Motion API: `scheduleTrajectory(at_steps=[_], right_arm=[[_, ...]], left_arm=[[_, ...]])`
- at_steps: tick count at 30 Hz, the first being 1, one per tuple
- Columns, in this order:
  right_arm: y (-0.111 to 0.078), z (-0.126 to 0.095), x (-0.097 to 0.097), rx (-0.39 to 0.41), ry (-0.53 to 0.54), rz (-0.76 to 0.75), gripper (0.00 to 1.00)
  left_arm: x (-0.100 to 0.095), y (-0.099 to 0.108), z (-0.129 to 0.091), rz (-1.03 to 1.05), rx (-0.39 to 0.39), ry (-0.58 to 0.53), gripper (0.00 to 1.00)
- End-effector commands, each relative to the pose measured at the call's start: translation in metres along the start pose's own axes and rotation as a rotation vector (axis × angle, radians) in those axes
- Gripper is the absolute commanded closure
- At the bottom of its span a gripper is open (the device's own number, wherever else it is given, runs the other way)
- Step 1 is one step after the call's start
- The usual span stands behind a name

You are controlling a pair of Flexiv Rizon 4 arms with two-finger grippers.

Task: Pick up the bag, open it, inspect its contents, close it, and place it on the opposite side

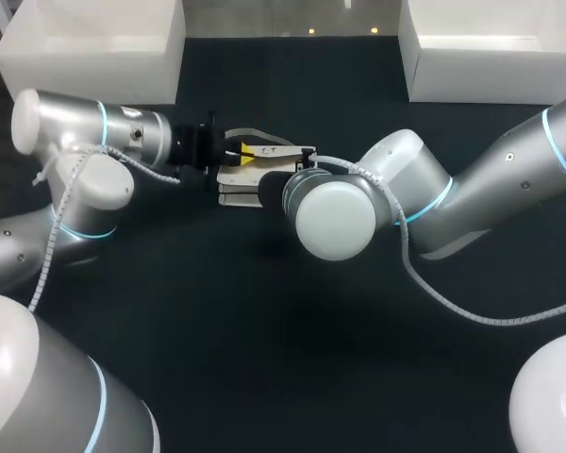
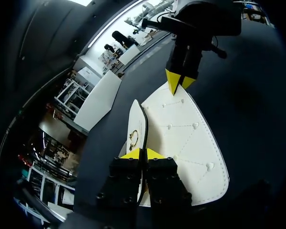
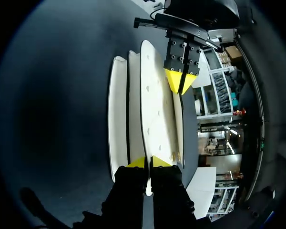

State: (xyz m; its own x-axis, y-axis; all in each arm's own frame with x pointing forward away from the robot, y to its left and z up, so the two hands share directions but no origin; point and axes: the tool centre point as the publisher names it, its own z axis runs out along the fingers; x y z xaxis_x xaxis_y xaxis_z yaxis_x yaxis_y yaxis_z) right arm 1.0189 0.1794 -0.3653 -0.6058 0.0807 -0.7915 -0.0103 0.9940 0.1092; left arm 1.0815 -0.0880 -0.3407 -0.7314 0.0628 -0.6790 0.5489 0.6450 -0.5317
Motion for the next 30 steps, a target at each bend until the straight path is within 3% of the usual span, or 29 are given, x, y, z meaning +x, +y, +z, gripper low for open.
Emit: scheduleTrajectory(at_steps=[1, 12, 23, 24, 25, 28, 30], right_arm=[[0.0, 0.001, 0.003, -0.003, -0.01, 0.002, 1.0], [0.0, 0.001, 0.003, -0.003, -0.01, 0.002, 1.0], [0.0, 0.001, 0.003, -0.003, -0.01, 0.002, 1.0], [0.0, 0.001, 0.003, -0.003, -0.01, 0.002, 1.0], [0.0, 0.001, 0.003, -0.003, -0.01, 0.002, 1.0], [0.0, 0.001, 0.003, -0.003, -0.01, 0.002, 1.0], [0.0, 0.001, 0.003, -0.003, -0.01, 0.002, 1.0]], left_arm=[[0.003, 0.002, 0.001, 0.014, 0.014, -0.022, 1.0], [0.018, 0.004, 0.002, 0.096, 0.026, 0.008, 1.0], [0.009, -0.001, -0.003, 0.102, 0.03, -0.007, 1.0], [0.009, -0.001, -0.003, 0.102, 0.031, -0.008, 0.95], [0.008, -0.001, -0.002, 0.103, 0.031, -0.008, 0.82], [0.006, -0.002, -0.001, 0.107, 0.029, -0.007, 0.69], [0.005, -0.002, 0.001, 0.108, 0.025, -0.003, 0.67]])
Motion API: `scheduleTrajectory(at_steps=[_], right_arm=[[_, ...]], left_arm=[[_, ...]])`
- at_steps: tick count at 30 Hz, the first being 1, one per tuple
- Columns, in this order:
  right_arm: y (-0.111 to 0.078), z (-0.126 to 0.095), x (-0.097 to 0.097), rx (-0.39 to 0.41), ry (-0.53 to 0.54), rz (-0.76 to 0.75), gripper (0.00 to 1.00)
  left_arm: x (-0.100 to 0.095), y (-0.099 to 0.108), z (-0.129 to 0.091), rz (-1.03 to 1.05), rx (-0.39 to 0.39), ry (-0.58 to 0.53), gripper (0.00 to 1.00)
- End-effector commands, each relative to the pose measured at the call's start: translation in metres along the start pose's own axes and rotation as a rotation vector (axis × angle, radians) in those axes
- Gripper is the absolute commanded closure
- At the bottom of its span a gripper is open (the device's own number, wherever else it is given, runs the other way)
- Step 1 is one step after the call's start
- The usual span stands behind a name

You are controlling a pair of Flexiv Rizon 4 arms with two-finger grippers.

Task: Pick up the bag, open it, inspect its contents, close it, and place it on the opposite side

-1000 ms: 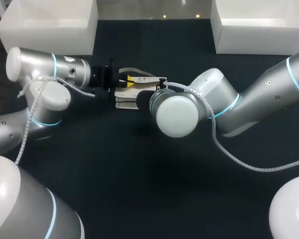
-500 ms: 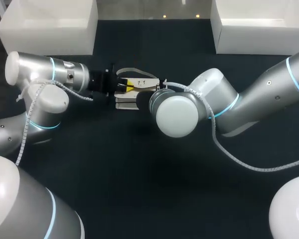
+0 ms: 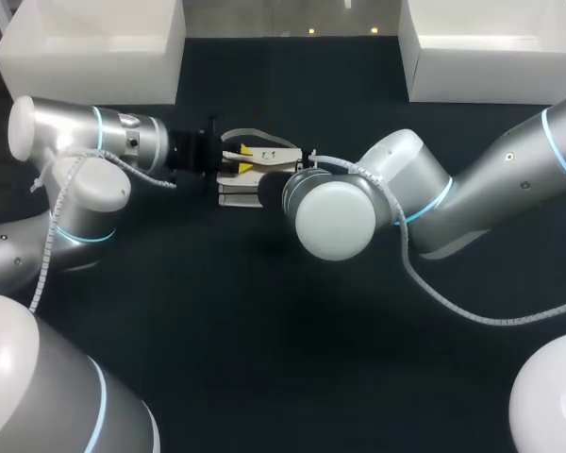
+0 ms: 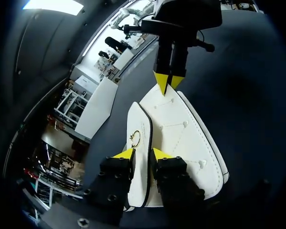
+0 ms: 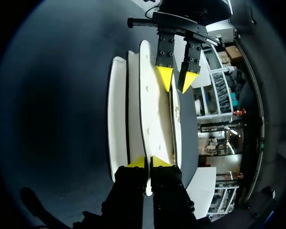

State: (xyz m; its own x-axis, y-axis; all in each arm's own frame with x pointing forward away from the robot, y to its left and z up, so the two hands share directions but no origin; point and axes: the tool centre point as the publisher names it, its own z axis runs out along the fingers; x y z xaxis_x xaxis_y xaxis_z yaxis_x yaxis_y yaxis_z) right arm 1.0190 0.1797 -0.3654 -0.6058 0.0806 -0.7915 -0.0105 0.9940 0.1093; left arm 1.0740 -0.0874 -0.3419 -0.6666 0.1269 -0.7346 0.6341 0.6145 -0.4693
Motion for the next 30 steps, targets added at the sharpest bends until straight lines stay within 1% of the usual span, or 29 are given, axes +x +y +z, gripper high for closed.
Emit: scheduleTrajectory(at_steps=[1, 4, 9, 11, 12, 14, 15, 20, 27, 30], right_arm=[[0.0, 0.001, 0.003, -0.002, -0.01, 0.002, 1.0], [0.0, 0.001, 0.003, -0.002, -0.01, 0.002, 1.0], [0.0, 0.001, 0.003, -0.002, -0.01, 0.002, 1.0], [0.0, 0.001, 0.003, -0.002, -0.01, 0.002, 1.0], [0.0, 0.001, 0.003, -0.002, -0.01, 0.002, 1.0], [0.0, 0.001, 0.003, -0.002, -0.01, 0.002, 1.0], [0.0, 0.001, 0.003, -0.002, -0.01, 0.002, 1.0], [0.0, 0.001, 0.003, -0.002, -0.01, 0.002, 1.0], [0.0, 0.001, 0.003, -0.002, -0.01, 0.002, 1.0], [0.0, 0.001, 0.003, -0.002, -0.01, 0.002, 1.0]], left_arm=[[-0.002, 0.001, 0.005, 0.002, -0.003, 0.004, 0.66], [-0.003, 0.002, 0.009, 0.002, -0.007, 0.011, 0.68], [-0.003, 0.0, 0.013, 0.015, -0.014, 0.017, 0.75], [-0.003, -0.002, 0.014, 0.029, -0.02, 0.02, 0.87], [-0.003, -0.003, 0.014, 0.04, -0.03, 0.022, 0.88], [-0.003, -0.003, 0.016, 0.043, -0.033, 0.026, 0.97], [-0.003, -0.002, 0.016, 0.048, -0.033, 0.031, 1.0], [0.0, -0.001, 0.012, 0.089, -0.014, 0.053, 1.0], [0.008, 0.008, 0.004, 0.101, 0.004, 0.075, 1.0], [0.009, 0.012, 0.001, 0.082, 0.045, 0.081, 1.0]])
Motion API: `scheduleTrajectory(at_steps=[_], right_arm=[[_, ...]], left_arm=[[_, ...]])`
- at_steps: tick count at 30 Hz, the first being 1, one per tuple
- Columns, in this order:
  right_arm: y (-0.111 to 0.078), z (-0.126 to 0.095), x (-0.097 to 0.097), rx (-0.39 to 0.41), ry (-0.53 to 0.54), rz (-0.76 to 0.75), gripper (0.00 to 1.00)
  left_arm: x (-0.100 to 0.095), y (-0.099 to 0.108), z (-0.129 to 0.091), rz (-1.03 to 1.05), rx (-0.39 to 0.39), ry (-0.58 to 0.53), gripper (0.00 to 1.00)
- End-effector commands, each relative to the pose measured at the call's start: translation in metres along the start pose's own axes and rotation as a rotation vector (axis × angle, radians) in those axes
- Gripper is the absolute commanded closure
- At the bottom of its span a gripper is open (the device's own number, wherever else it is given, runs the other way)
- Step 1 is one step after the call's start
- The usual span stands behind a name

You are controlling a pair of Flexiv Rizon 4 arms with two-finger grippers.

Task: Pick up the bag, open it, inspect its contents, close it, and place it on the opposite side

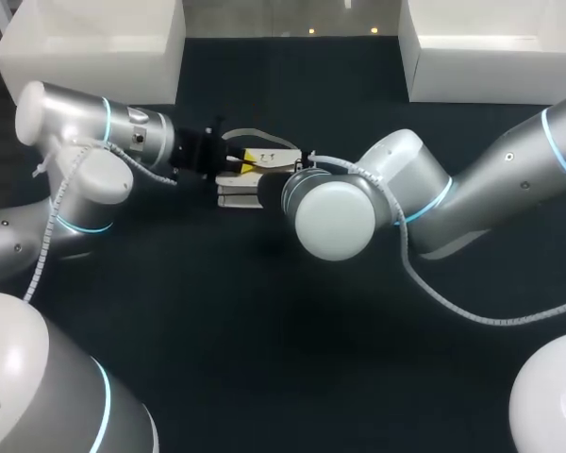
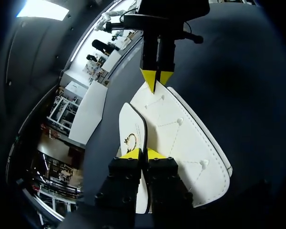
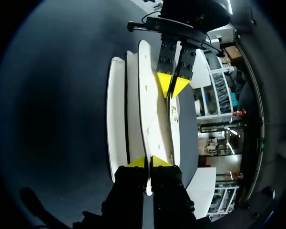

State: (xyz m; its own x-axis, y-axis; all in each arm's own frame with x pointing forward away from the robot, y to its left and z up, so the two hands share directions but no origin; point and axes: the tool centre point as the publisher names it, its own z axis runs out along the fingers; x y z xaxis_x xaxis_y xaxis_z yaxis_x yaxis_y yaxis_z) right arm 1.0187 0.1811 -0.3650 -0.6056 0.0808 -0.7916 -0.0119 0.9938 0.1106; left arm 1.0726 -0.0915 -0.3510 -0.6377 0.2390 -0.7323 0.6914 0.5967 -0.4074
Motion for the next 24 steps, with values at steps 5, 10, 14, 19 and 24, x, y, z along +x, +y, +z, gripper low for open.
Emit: scheduleTrajectory(at_steps=[5, 10, 14, 19, 24], right_arm=[[-0.001, 0.001, 0.003, 0.0, -0.009, 0.001, 1.0], [-0.001, 0.001, 0.003, 0.0, -0.009, 0.001, 1.0], [-0.001, 0.001, 0.003, 0.0, -0.009, 0.001, 1.0], [-0.001, 0.001, 0.003, 0.0, -0.009, 0.001, 1.0], [-0.001, 0.001, 0.003, 0.0, -0.009, 0.001, 1.0]], left_arm=[[0.002, 0.004, -0.002, -0.007, 0.039, -0.011, 1.0], [0.0, -0.007, 0.012, 0.024, 0.011, -0.003, 1.0], [-0.002, -0.008, 0.017, 0.028, 0.005, 0.0, 1.0], [-0.004, -0.007, 0.013, 0.016, -0.005, -0.014, 0.71], [-0.008, -0.011, 0.006, 0.017, -0.003, -0.032, 0.71]])
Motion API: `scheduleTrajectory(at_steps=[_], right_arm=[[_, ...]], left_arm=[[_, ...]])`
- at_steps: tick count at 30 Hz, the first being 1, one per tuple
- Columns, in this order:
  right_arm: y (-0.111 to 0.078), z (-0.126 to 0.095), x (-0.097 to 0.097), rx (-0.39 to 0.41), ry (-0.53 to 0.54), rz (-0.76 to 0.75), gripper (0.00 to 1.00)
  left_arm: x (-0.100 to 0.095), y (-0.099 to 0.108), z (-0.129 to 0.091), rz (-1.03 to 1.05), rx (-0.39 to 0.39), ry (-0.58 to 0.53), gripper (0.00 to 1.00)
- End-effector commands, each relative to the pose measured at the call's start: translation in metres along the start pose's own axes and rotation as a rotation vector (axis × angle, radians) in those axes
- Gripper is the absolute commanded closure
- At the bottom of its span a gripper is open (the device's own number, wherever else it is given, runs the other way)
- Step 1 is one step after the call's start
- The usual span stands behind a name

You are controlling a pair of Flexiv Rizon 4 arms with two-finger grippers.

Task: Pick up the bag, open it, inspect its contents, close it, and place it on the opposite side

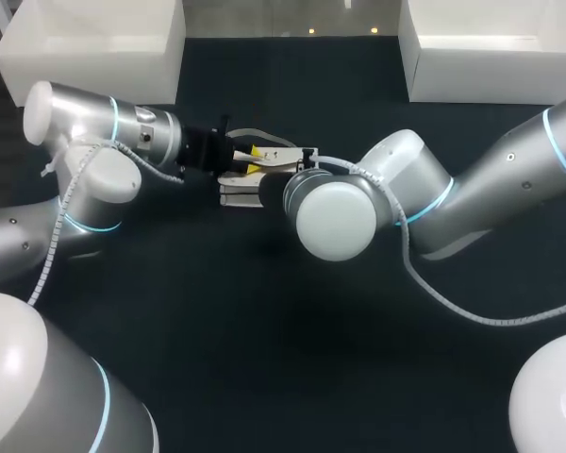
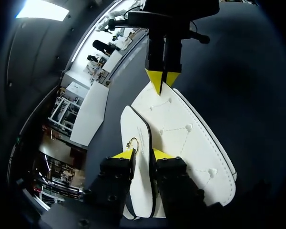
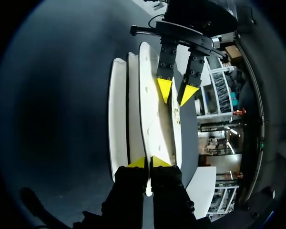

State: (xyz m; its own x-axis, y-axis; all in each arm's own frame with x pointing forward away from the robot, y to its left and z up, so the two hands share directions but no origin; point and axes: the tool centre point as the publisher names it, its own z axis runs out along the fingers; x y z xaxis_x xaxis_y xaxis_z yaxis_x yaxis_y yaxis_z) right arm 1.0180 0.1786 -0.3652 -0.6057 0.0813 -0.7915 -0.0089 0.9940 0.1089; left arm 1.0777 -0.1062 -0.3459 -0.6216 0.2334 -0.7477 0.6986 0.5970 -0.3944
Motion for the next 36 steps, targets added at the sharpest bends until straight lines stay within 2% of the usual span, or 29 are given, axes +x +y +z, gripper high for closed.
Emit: scheduleTrajectory(at_steps=[1, 3, 5, 10, 17, 28, 36], right_arm=[[0.001, 0.002, 0.002, -0.004, -0.01, 0.001, 1.0], [0.001, 0.002, 0.002, -0.004, -0.01, 0.001, 1.0], [0.001, 0.002, 0.002, -0.004, -0.01, 0.001, 1.0], [0.001, 0.002, 0.002, -0.004, -0.01, 0.001, 1.0], [0.001, 0.002, 0.002, -0.004, -0.01, 0.001, 1.0], [0.001, 0.002, 0.002, -0.004, -0.01, 0.001, 1.0], [0.001, 0.002, 0.002, -0.004, -0.01, 0.001, 1.0]], left_arm=[[0.001, -0.005, -0.005, 0.004, 0.003, -0.015, 0.74], [-0.001, -0.006, -0.005, 0.008, 0.002, -0.011, 0.83], [-0.002, -0.007, -0.004, 0.013, -0.007, 0.004, 1.0], [0.0, -0.004, -0.004, 0.018, -0.013, 0.058, 1.0], [0.007, 0.007, -0.012, -0.01, -0.015, 0.072, 1.0], [0.003, -0.001, 0.01, -0.009, -0.003, 0.068, 1.0], [0.008, 0.004, -0.011, 0.005, 0.01, 0.069, 1.0]])
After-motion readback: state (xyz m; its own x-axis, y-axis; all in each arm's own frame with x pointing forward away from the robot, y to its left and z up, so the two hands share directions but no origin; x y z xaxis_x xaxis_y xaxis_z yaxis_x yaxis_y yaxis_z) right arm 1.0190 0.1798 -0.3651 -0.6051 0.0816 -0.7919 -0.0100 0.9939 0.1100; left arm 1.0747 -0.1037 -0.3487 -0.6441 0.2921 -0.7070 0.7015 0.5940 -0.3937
